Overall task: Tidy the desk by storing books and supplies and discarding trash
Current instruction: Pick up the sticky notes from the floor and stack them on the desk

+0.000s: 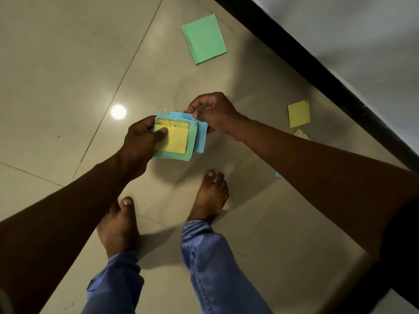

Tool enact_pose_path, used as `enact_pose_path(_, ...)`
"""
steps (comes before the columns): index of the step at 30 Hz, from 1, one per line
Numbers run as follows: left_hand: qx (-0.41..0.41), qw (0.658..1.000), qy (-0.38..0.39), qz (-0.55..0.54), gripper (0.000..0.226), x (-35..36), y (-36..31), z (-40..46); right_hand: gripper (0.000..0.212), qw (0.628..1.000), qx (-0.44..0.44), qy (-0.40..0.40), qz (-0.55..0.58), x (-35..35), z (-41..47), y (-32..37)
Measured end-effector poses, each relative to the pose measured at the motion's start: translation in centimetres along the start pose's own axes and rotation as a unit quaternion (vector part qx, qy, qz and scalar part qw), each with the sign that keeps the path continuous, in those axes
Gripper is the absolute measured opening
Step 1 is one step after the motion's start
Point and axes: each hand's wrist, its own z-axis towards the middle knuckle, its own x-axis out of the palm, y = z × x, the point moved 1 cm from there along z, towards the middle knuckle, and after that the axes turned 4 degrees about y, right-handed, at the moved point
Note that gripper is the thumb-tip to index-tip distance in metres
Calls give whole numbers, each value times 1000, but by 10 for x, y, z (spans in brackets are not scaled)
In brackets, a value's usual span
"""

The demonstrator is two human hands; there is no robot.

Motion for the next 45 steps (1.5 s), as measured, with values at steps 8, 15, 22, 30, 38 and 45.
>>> enact_pose_path(8, -22, 999, 6, -39, 33, -2, -2, -4, 13, 1000, 9, 5, -2, 4, 2, 2)
enact_pose_path(15, -11, 1000, 1, -19, 29, -4, 1, 0, 21, 996, 41, 57, 46, 15, 0, 9)
enact_pose_path(22, -17, 999, -20, -24, 29, -7, 0, 0, 24, 996, 45, 66, 47, 18, 3, 16)
enact_pose_path(30, -27, 997, -58, -30, 26, -7, -14, 13, 20, 981, -48, -99, -160, -4, 40, 21)
enact_pose_path(38, -1, 997, -71, -37, 27, -18, -21, 41, 51, 899, -41, -268, -343, -54, 98, 39)
enact_pose_path(45, -4, 994, -80, -72, 29, -29, -17, 42, 88, 895, 55, -284, -339, -68, 129, 51)
